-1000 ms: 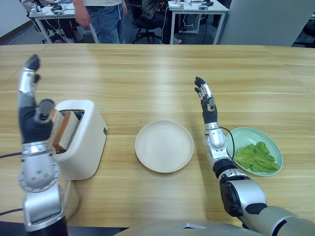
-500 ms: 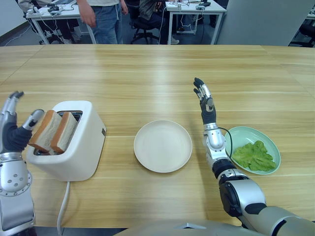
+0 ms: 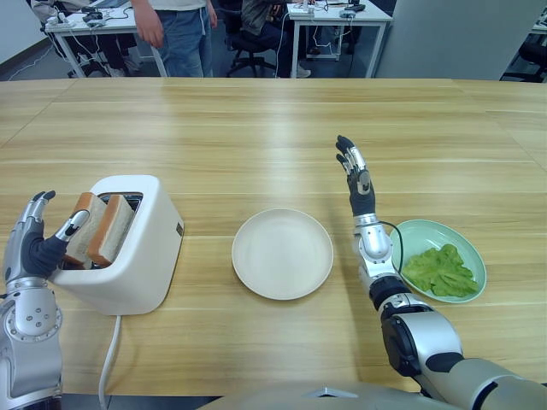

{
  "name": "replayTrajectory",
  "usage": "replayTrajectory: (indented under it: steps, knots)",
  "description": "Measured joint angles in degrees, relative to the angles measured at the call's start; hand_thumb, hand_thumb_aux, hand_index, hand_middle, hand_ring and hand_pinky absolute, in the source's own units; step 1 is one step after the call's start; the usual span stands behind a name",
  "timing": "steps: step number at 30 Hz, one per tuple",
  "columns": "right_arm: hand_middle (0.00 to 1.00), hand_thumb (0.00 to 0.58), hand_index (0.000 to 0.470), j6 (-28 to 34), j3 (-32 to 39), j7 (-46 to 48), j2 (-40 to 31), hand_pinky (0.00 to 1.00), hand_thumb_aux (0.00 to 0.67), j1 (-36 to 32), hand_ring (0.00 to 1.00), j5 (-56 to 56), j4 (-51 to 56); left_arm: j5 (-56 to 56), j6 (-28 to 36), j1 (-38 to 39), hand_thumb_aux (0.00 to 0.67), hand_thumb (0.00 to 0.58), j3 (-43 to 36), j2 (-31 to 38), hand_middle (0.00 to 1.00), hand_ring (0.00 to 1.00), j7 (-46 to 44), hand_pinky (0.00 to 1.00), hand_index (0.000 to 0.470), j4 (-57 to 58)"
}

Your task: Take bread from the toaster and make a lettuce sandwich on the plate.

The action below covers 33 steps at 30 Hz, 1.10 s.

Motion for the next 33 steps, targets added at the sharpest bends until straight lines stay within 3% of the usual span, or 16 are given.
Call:
replayTrajectory:
  steps: [20,21,22,23,24,25,26,28,29,33]
  knots:
    - [0.0,0.0,0.0,-0.1,0.0,-0.1,0.0,0.0,0.0,0.0,0.0,0.1,0.0,2.3,4.2,3.6,0.0,0.0,-2.8,2.0,0.0,0.0,-4.2,0.0,0.0,-3.9]
    - [0.0,0.0,0.0,-0.1,0.0,-0.1,0.0,0.0,0.0,0.0,0.0,0.1,0.0,2.3,4.2,3.6,0.029,0.049,-2.9,2.0,0.0,0.0,-4.3,0.0,0.02,-3.8]
    - [0.0,0.0,0.0,-0.1,0.0,-0.1,0.0,0.0,0.0,0.0,0.0,0.1,0.0,2.3,4.2,3.5,0.218,0.316,-3.1,2.0,0.0,0.0,-4.4,0.0,0.15,-3.8]
    - [0.0,0.0,0.0,-0.1,0.0,-0.1,0.0,0.0,0.0,0.0,0.0,0.1,0.0,2.2,4.2,3.5,0.376,0.468,-3.2,2.0,0.0,0.0,-4.5,0.0,0.258,-3.8]
    - [0.0,0.0,0.0,-0.1,0.0,0.0,0.0,0.0,0.0,0.0,0.0,0.1,0.0,2.2,4.2,3.4,0.376,0.468,-3.3,2.0,0.0,0.0,-4.5,0.0,0.258,-3.8]
    - [0.0,0.0,0.0,-0.1,0.0,0.0,0.0,0.0,0.0,0.0,0.0,0.1,0.0,2.1,4.2,3.3,0.497,0.541,-3.4,2.0,0.0,0.0,-4.5,0.0,0.341,-3.8]
    - [0.0,0.0,0.0,-0.1,0.0,0.0,-0.1,0.0,0.0,0.0,0.0,0.2,0.0,2.0,4.2,3.1,0.483,0.535,-3.3,2.0,0.0,0.0,-4.5,0.0,0.332,-3.8]
    - [0.0,0.0,0.0,-0.1,0.0,0.0,-0.1,0.0,0.0,0.0,0.0,0.2,-0.1,1.5,4.2,2.9,0.357,0.454,-3.4,2.0,0.0,0.0,-4.5,0.0,0.245,-3.6]
    - [0.0,0.0,0.0,-0.1,0.0,0.0,-0.1,0.0,0.0,0.0,0.0,0.2,-0.1,1.1,4.1,2.7,0.339,0.438,-3.4,2.0,0.0,0.0,-4.3,0.0,0.233,-3.3]
    - [0.0,0.0,0.0,-0.1,0.0,0.0,-0.2,0.0,0.0,0.0,0.0,0.2,-0.1,0.5,4.3,2.3,0.36,0.456,-3.4,2.0,0.0,0.0,-3.9,0.0,0.247,-2.0]
